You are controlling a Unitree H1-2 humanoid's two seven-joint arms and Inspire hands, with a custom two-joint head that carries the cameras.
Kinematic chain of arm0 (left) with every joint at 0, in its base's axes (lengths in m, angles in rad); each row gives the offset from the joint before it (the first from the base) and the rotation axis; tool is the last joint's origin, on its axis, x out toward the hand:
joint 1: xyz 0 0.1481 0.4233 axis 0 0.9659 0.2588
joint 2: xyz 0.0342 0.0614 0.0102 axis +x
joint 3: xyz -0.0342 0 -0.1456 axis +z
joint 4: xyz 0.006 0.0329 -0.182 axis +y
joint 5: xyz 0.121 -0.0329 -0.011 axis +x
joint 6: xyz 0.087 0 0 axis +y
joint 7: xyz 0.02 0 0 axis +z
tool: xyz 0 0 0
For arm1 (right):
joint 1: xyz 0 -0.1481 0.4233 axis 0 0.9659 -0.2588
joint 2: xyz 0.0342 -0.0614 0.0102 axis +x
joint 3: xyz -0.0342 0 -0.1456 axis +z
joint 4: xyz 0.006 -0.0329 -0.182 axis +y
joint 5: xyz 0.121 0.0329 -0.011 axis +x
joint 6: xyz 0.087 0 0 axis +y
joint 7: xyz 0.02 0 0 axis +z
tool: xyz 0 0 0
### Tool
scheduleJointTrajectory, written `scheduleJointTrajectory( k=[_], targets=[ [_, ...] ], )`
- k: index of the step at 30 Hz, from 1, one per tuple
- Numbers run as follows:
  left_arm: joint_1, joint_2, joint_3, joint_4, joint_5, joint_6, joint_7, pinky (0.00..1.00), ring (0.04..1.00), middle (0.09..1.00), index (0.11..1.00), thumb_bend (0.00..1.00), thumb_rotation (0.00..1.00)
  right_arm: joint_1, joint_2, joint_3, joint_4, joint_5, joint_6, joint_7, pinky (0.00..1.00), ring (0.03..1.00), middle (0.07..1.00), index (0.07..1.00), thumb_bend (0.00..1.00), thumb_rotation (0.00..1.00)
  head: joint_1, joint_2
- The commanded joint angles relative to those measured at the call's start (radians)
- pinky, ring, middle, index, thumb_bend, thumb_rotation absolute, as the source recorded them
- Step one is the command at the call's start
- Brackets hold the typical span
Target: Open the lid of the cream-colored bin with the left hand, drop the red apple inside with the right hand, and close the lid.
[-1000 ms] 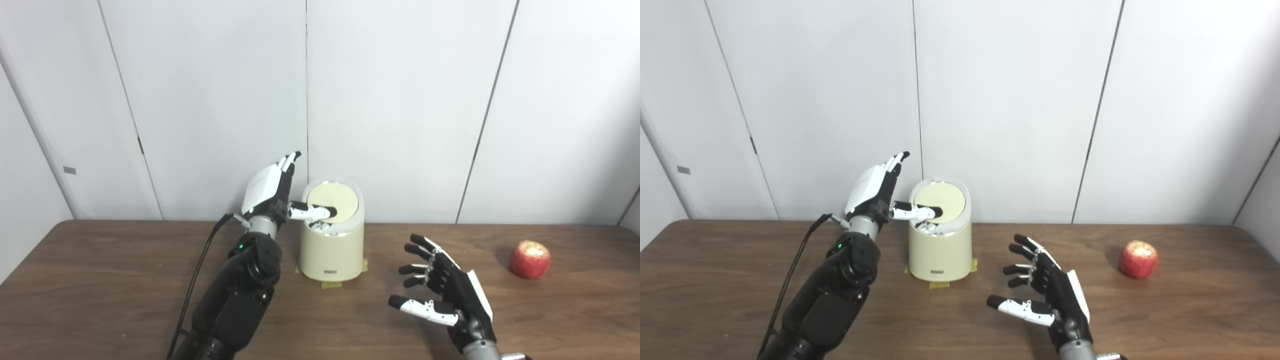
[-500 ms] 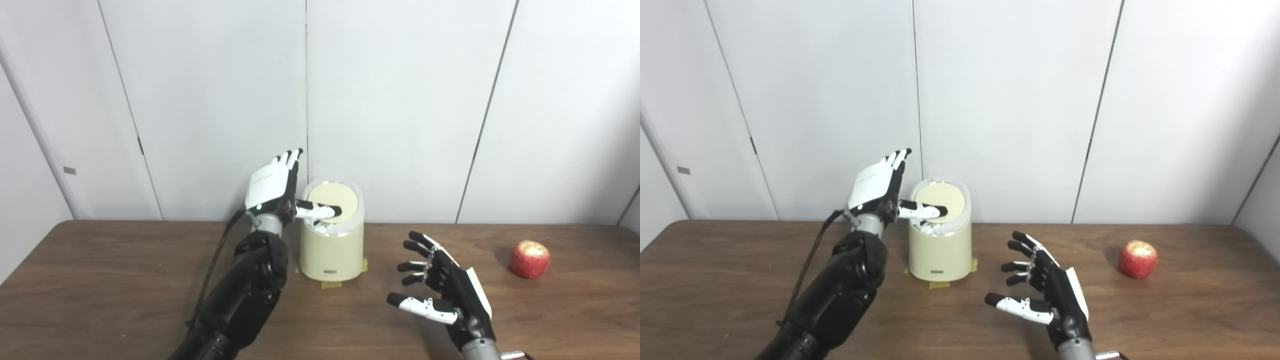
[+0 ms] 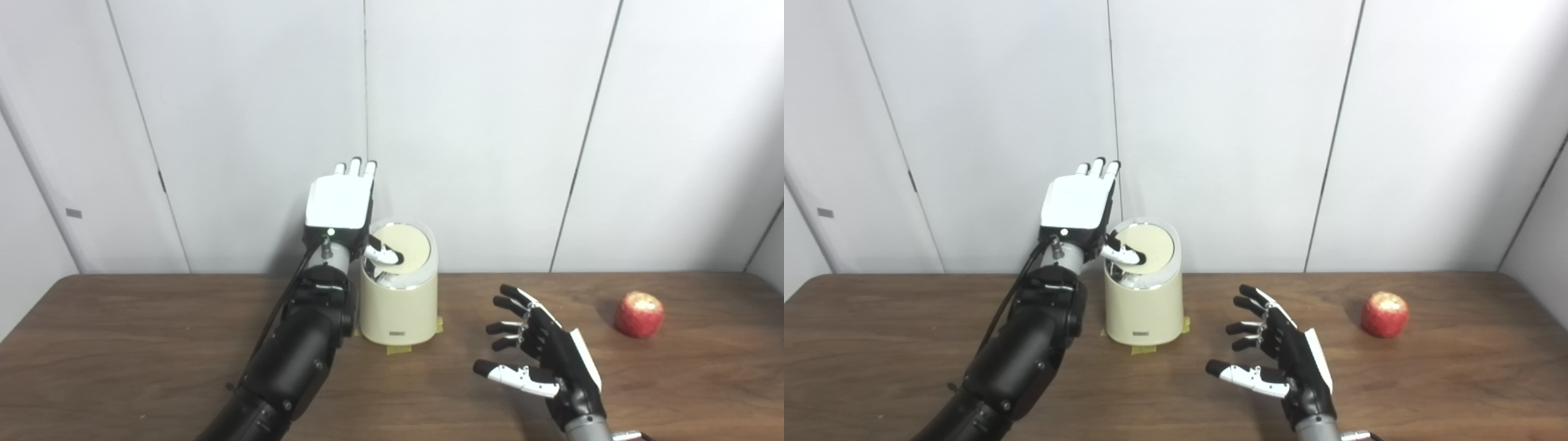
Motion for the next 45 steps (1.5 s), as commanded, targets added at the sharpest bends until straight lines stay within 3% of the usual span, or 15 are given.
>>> scheduleJointTrajectory(
  k=[1,4,7,9,12,15,19,23,26,35,43,45],
  targets=[
    [0.005,0.028,0.016,-0.020,0.038,0.018,-0.014,0.66,0.950,1.000,1.000,0.88,0.00,-0.030,0.001,-0.001,-0.029,0.009,-0.020,0.001,0.51,0.625,0.802,0.822,0.81,0.14,-0.001,0.000],
    [0.021,0.022,0.033,-0.048,-0.005,0.015,0.038,0.65,0.933,1.000,1.000,0.83,0.00,-0.028,0.001,-0.001,-0.032,0.010,-0.019,0.001,0.50,0.623,0.802,0.822,0.81,0.14,0.003,0.003],
    [0.047,-0.006,0.116,-0.100,-0.212,-0.070,0.153,0.65,0.946,1.000,1.000,0.86,0.05,-0.027,0.001,0.000,-0.029,0.008,-0.020,-0.001,0.52,0.622,0.797,0.819,0.81,0.14,0.004,0.002],
    [0.067,-0.033,0.189,-0.144,-0.381,-0.135,0.182,0.66,0.951,1.000,1.000,0.83,0.13,-0.027,-0.001,0.002,-0.028,-0.001,-0.020,-0.002,0.52,0.622,0.797,0.819,0.80,0.15,0.006,0.002],
    [0.112,-0.068,0.291,-0.224,-0.630,-0.215,0.175,0.69,0.961,1.000,1.000,0.82,0.21,-0.027,0.000,0.001,-0.029,0.001,-0.017,-0.002,0.52,0.623,0.796,0.821,0.80,0.15,0.008,0.001],
    [0.167,-0.076,0.359,-0.296,-0.831,-0.251,0.132,0.77,0.959,0.990,0.988,0.82,0.25,-0.027,0.001,0.001,-0.031,0.000,-0.012,-0.003,0.53,0.625,0.796,0.819,0.80,0.16,0.010,0.000],
    [0.267,-0.040,0.401,-0.390,-1.021,-0.279,0.073,0.69,0.868,0.898,0.928,0.80,0.27,-0.031,-0.003,-0.002,-0.022,0.007,-0.017,0.002,0.52,0.628,0.799,0.824,0.79,0.16,0.010,0.001],
    [0.356,0.009,0.412,-0.419,-1.119,-0.315,0.043,0.62,0.763,0.804,0.810,0.77,0.21,-0.038,-0.012,-0.007,-0.002,0.015,-0.028,0.005,0.52,0.624,0.798,0.821,0.79,0.15,0.014,-0.003],
    [0.410,0.031,0.417,-0.410,-1.170,-0.359,0.045,0.60,0.712,0.771,0.779,0.78,0.20,-0.044,-0.021,-0.014,0.019,0.024,-0.046,0.005,0.52,0.614,0.790,0.817,0.80,0.17,0.018,-0.005],
    [0.561,0.064,0.427,-0.361,-1.232,-0.488,0.064,0.64,0.713,0.744,0.764,0.75,0.12,-0.059,-0.041,-0.025,0.049,0.028,-0.066,0.001,0.53,0.610,0.791,0.815,0.79,0.16,0.003,-0.017],
    [0.608,0.050,0.456,-0.289,-1.281,-0.610,0.103,0.62,0.704,0.758,0.780,0.77,0.14,-0.059,-0.059,-0.023,0.036,0.008,-0.065,-0.005,0.51,0.610,0.786,0.809,0.81,0.14,-0.051,-0.028],
    [0.614,0.049,0.460,-0.266,-1.294,-0.650,0.108,0.63,0.703,0.763,0.785,0.77,0.14,-0.069,-0.093,-0.026,0.026,-0.016,-0.071,0.001,0.51,0.619,0.783,0.810,0.81,0.14,-0.085,-0.031]
  ],
)
